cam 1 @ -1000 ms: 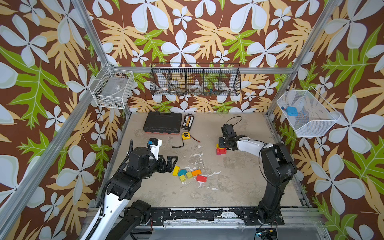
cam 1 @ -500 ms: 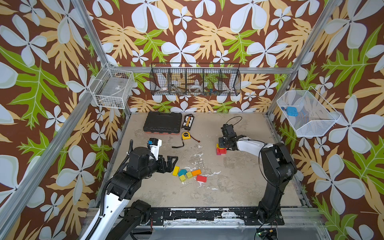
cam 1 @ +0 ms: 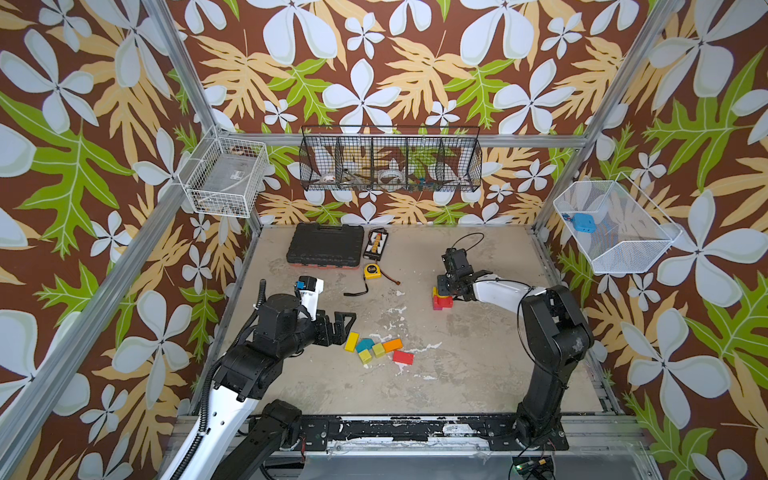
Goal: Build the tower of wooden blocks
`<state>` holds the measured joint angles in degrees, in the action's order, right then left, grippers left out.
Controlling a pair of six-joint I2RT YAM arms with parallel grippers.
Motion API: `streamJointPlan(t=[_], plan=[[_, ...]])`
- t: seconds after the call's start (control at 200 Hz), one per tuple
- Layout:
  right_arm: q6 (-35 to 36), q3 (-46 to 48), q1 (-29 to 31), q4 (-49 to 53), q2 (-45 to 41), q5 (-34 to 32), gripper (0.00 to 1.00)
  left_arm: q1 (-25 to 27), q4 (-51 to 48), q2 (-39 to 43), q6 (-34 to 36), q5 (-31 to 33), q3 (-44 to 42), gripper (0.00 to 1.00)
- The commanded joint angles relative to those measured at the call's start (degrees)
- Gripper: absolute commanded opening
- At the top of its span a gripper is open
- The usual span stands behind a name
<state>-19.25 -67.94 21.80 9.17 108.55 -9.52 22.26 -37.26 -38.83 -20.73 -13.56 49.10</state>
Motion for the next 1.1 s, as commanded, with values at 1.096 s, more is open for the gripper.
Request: streamJointPlan(t=[1.096], plan=[[-0.4, 0.9, 0.2, 1.7, -4.1, -1.0, 0.38, 0.1, 0.7, -0.2, 0.2, 0.3, 0.0, 1.00]])
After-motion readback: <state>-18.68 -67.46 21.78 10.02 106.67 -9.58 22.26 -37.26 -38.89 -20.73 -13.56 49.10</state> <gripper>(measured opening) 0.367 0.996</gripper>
